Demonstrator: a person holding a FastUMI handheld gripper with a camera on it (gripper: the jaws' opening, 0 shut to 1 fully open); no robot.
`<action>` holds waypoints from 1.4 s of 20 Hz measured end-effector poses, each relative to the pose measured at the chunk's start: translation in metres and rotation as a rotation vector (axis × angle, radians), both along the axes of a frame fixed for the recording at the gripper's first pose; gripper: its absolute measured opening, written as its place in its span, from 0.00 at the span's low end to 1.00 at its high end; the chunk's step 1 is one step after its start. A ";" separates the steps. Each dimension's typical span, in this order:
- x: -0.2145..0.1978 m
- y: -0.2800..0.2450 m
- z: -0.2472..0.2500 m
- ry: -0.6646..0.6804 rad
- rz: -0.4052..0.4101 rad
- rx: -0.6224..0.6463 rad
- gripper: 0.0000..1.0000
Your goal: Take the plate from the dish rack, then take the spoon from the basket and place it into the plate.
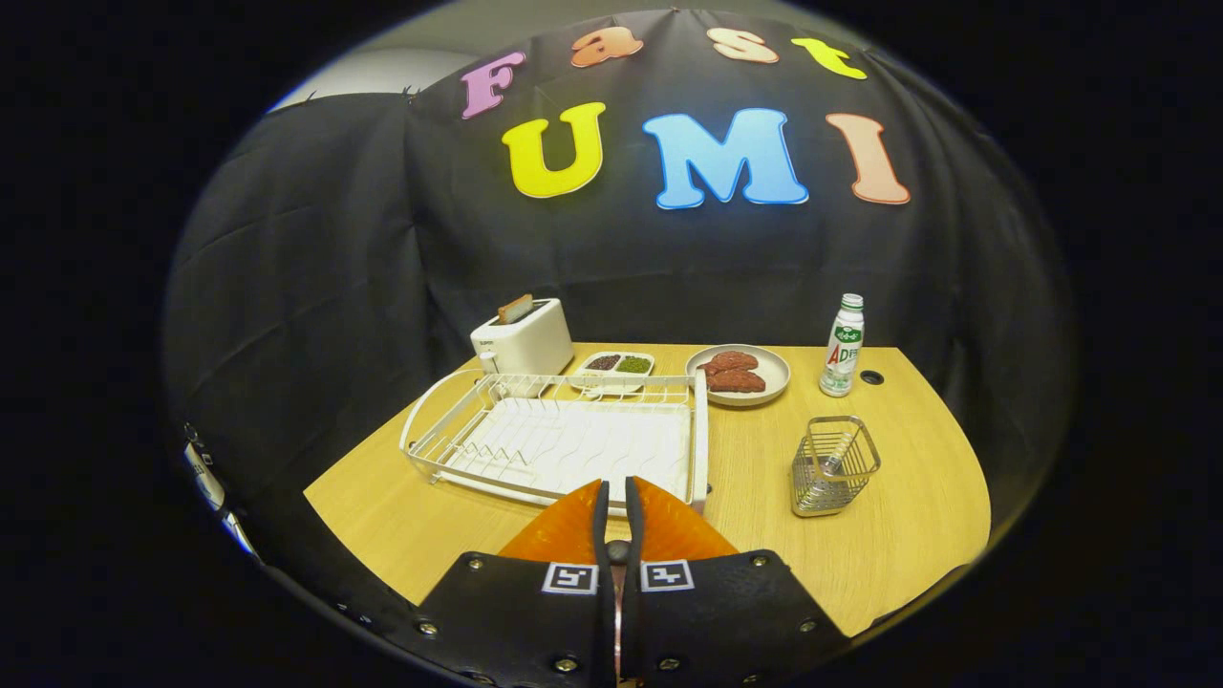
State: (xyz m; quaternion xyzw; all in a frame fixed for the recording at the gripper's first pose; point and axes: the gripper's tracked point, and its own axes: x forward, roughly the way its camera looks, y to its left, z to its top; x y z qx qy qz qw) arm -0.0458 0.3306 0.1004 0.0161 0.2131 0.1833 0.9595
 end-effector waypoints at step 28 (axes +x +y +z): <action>0.017 -0.137 0.123 -0.307 -0.201 -0.009 0.16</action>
